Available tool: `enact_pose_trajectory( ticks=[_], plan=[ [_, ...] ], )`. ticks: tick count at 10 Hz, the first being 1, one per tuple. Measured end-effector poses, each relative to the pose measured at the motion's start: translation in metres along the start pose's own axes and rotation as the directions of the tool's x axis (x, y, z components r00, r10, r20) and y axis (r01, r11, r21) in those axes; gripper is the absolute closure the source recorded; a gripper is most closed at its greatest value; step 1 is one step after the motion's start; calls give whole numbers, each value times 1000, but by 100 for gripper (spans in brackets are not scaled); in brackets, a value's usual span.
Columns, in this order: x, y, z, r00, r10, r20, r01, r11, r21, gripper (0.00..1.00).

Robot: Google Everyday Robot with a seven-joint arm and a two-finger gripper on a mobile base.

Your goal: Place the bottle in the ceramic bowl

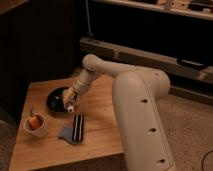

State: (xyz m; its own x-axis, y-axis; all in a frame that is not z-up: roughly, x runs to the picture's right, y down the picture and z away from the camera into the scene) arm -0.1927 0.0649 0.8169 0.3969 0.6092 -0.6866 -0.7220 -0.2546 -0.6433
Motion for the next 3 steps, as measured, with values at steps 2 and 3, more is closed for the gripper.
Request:
enact_pose_trajectory(
  ticks=[2,3],
  plan=[
    [0,1,1,1000,-1,-1,1,1000,0,20],
    [0,1,1,1000,-2,-1,2,1000,0,20]
  ],
)
